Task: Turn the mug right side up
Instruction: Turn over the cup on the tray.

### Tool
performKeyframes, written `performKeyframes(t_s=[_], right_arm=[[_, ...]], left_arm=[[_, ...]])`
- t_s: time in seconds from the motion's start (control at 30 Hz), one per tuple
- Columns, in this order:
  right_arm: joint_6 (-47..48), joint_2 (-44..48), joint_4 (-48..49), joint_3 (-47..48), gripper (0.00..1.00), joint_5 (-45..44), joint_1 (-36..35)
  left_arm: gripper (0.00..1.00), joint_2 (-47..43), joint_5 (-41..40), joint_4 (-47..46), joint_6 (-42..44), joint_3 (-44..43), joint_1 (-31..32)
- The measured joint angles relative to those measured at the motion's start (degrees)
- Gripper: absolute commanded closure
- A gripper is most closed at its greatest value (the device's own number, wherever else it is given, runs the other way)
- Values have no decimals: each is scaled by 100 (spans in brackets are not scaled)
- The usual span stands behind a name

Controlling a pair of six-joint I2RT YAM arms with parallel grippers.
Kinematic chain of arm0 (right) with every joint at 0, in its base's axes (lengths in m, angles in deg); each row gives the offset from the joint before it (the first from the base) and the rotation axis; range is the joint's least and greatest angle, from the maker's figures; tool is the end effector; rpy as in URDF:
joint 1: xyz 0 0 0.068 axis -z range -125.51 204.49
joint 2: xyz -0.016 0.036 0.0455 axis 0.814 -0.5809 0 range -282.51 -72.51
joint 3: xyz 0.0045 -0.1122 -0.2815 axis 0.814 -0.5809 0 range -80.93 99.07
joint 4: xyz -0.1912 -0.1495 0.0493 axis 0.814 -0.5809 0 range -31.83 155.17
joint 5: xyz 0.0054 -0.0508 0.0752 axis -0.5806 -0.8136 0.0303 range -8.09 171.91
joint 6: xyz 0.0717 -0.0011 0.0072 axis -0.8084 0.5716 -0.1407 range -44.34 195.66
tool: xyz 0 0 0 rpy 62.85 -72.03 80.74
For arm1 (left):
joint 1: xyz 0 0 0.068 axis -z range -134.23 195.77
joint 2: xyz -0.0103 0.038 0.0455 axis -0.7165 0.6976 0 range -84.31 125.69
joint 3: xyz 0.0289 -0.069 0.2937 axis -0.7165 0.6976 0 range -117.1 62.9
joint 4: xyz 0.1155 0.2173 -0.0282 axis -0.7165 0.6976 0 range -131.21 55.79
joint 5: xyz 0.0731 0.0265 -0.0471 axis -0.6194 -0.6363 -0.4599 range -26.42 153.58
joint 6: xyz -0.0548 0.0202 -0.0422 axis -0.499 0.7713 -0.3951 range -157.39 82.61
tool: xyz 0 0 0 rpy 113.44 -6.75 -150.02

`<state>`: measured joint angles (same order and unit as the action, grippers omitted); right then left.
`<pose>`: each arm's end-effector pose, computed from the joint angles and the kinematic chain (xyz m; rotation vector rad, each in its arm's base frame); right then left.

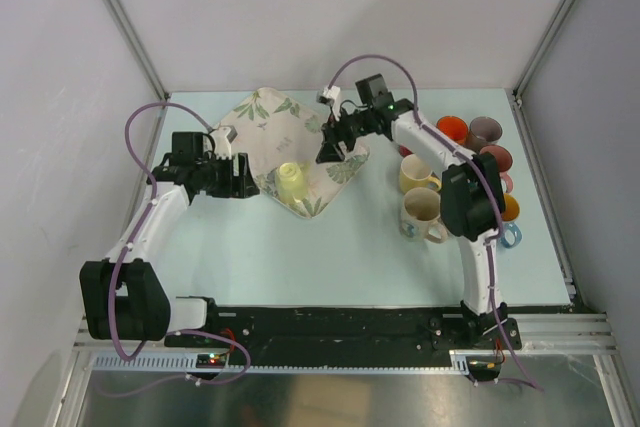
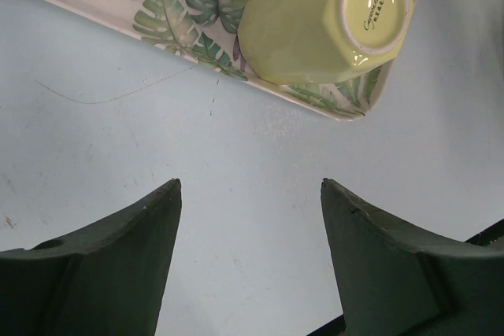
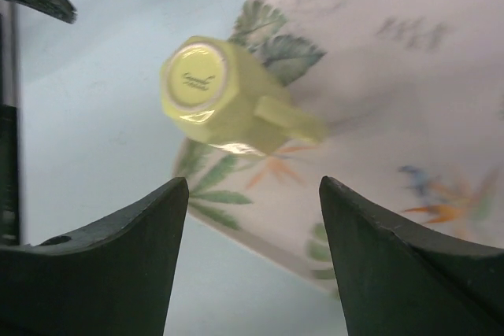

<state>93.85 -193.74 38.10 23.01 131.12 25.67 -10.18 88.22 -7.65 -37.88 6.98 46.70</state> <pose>0.4088 0.2764 0.2757 -1.2706 1.8548 1.0926 0.2556 -0.0291 0.2817 0.1932 2.4286 -0.5408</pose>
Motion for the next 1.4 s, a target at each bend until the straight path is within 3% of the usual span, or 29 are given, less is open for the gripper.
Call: performKeyframes(t_s=[0.23, 0.43, 0.9, 1.2, 1.4], right_arm=[[3032, -837, -1451, 1633, 26, -74, 37], [4411, -1606, -2100, 2074, 25, -350, -267], [4809, -1989, -2188, 2347, 24, -835, -586], [4312, -1989, -1587, 2227, 19, -820, -597], [4522, -1989, -1615, 2229, 25, -732, -640]], left_arm=[[24, 0, -2, 4, 17, 0, 0], [24, 0, -7, 13, 81, 0, 0], [24, 0, -4, 48, 103, 0, 0], [24, 0, -2, 50, 98, 0, 0], [25, 0, 4, 50, 98, 0, 0]])
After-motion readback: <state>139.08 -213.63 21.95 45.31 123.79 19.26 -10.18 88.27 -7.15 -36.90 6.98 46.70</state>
